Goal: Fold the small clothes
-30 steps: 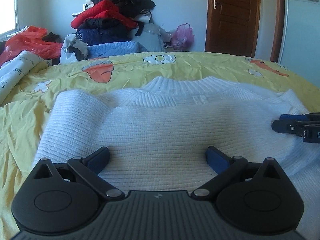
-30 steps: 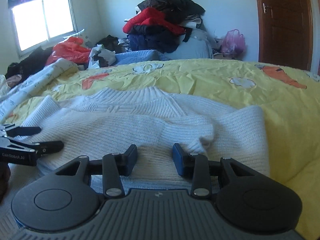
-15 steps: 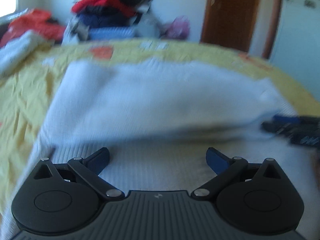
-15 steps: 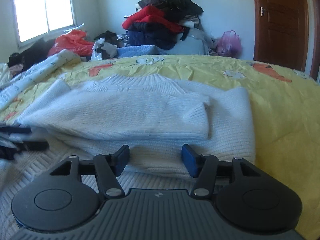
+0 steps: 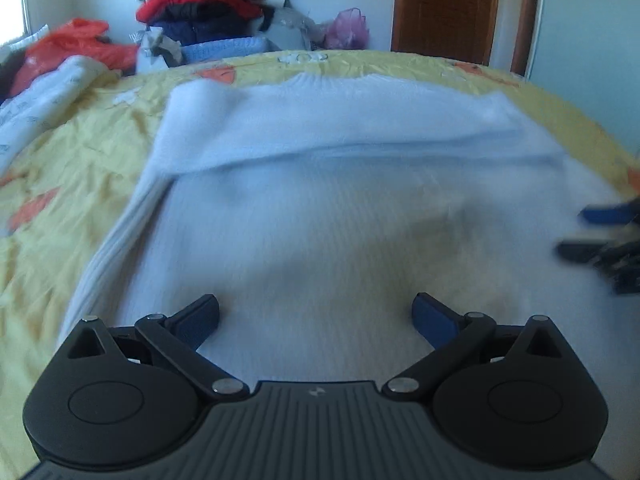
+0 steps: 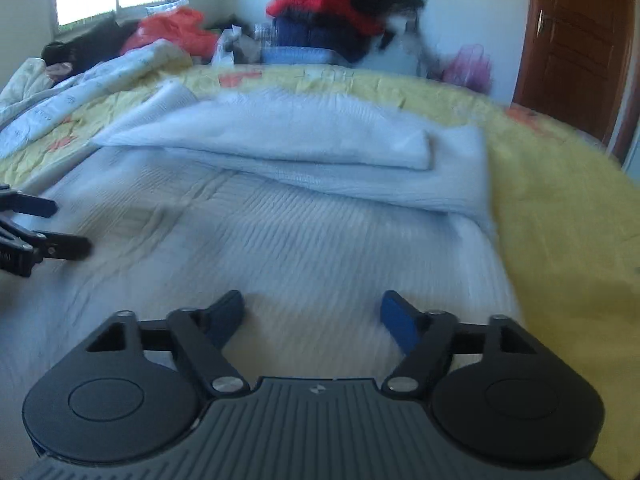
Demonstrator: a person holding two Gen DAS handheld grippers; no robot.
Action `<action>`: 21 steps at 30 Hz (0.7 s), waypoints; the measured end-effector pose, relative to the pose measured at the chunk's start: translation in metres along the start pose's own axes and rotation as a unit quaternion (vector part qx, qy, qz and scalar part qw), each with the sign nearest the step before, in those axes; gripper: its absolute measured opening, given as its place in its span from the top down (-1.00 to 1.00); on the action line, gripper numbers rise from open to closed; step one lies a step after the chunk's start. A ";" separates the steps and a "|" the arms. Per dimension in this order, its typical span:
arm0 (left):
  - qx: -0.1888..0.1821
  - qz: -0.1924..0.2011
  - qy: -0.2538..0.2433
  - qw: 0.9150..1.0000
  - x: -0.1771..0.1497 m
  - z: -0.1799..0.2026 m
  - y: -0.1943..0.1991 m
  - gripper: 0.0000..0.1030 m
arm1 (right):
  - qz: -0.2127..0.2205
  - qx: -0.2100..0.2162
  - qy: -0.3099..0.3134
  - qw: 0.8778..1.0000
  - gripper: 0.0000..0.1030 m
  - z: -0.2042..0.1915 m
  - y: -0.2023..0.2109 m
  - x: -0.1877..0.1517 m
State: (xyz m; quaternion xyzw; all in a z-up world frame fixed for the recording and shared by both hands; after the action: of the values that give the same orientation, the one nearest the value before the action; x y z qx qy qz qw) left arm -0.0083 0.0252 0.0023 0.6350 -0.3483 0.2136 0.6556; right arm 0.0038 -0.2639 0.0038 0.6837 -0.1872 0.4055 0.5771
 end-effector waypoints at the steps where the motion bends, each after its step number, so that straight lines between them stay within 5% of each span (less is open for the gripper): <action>1: 0.004 0.012 -0.005 1.000 -0.009 0.000 0.007 -1.00 | 0.000 -0.002 -0.008 1.000 -0.66 0.000 0.007 -0.007; 5: 0.016 0.012 0.024 1.000 -0.017 -0.002 0.026 -1.00 | -0.009 -0.007 -0.055 0.998 -0.64 0.005 0.030 -0.012; 9: 0.012 0.020 -0.001 1.000 -0.007 0.008 0.028 -1.00 | -0.002 0.016 -0.056 0.998 -0.64 -0.002 0.034 0.001; 15: 0.036 0.022 0.020 0.999 0.030 0.021 -0.011 -1.00 | 0.001 -0.038 -0.052 0.998 -0.76 -0.016 -0.014 0.045; 17: 0.050 -0.004 0.036 0.998 0.027 0.020 -0.029 -1.00 | -0.026 -0.066 -0.046 0.996 -0.96 -0.019 -0.036 0.044; 18: 0.046 0.019 0.046 0.998 0.021 0.018 -0.027 -1.00 | -0.034 -0.075 -0.051 0.995 -0.98 -0.019 -0.046 0.037; 21: 0.042 0.025 0.051 0.998 0.015 0.015 -0.023 -1.00 | -0.003 -0.071 -0.064 0.995 -0.96 -0.018 -0.037 0.022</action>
State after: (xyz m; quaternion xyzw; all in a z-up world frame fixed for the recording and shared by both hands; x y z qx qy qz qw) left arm 0.0154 0.0062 -0.0032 0.6410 -0.3208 0.2765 0.6401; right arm 0.0375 -0.2330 -0.0026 0.6664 -0.2499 0.3443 0.6122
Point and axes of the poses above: each gripper's, at about its wrist camera, not at the fingertips, and y roughly against the way its jaws point, z to its right, x to its top, the point moved 1 cm from there along -y, roughly the way its jaws point, and after that the axes turned 1 degree about -y, right-handed, at the moved point
